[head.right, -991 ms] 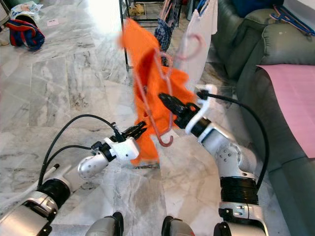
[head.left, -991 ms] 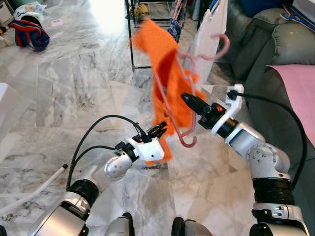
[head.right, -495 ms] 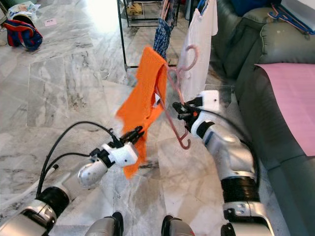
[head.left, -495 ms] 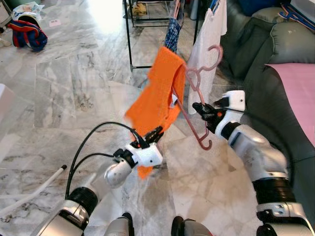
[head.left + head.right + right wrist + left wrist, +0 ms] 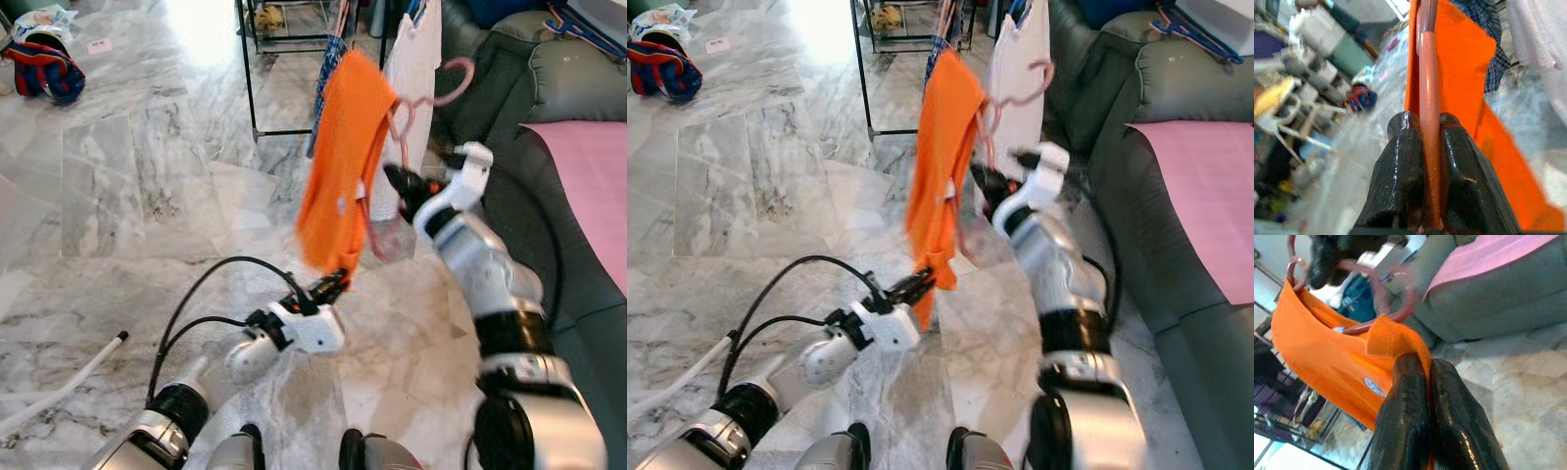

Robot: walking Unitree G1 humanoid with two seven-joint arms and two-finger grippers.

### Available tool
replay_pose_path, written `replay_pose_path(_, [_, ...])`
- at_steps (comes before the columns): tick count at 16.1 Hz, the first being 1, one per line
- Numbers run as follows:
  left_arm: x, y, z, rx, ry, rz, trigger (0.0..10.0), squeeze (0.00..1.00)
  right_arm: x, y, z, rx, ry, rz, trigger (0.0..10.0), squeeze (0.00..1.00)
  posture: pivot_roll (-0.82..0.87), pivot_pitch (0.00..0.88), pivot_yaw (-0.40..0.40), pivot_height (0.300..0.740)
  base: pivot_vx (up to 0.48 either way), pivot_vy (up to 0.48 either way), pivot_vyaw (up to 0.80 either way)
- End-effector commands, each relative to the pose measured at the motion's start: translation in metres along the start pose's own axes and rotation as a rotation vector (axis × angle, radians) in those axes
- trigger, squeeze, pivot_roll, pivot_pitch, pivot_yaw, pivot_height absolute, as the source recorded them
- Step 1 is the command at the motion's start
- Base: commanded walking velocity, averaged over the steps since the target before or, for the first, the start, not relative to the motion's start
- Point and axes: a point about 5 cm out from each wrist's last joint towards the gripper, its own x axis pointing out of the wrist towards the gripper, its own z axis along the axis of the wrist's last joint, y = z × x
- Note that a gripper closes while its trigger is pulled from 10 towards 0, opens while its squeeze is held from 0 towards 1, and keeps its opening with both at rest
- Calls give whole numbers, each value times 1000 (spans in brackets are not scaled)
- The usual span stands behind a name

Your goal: Hang hanger

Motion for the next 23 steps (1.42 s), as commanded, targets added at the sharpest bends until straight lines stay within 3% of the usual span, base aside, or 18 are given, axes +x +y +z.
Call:
replay_pose_path(1, [-5, -18, 3, -11, -11, -74, 10000, 0, 4, 5, 17, 92, -83, -1, 10000, 0, 17, 239, -41, 740, 0, 0, 0])
replay_pose_path(3, [-4, -20, 4, -34, -3, -77, 10000, 0, 7, 14, 15, 51, -73, 34, 10000, 0, 16, 239, -46, 740, 0, 0, 0])
replay_pose_path(6, [-1, -16, 5, -86, -11, -67, 10000, 0, 4, 13, 1, -150, -31, 44, 10000, 0, 20, 241, -47, 740, 0, 0, 0])
replay_pose_path(7, [0, -15, 6, -110, -12, -63, 10000, 584, 3, 12, -3, -207, -24, 55, 10000, 0, 19, 242, -47, 740, 0, 0, 0])
replay_pose_path(8, [2, -15, 7, -131, -13, -64, 10000, 1000, 0, 14, -8, -310, -17, 97, 10000, 0, 16, 244, -43, 740, 0, 0, 0])
replay_pose_path(13, [11, -13, 6, -119, 13, -65, 10000, 1000, -10, 25, -22, -457, -40, 240, 10000, 0, 10, 241, -34, 740, 0, 0, 0])
replay_pose_path(14, [16, -11, 11, -146, -8, -67, 10000, 1000, -15, 21, -26, -528, -53, 247, 10000, 0, 8, 240, -34, 740, 0, 0, 0])
replay_pose_path(17, [18, -8, 15, -163, -40, -52, 10000, 1000, -22, 10, -29, -584, -49, 234, 10000, 0, 4, 238, -31, 740, 0, 0, 0])
replay_pose_path(23, [1, 8, 13, -158, -85, -45, 10000, 1000, -37, -7, -32, -754, -46, 254, 10000, 0, 15, 241, -30, 740, 0, 0, 0])
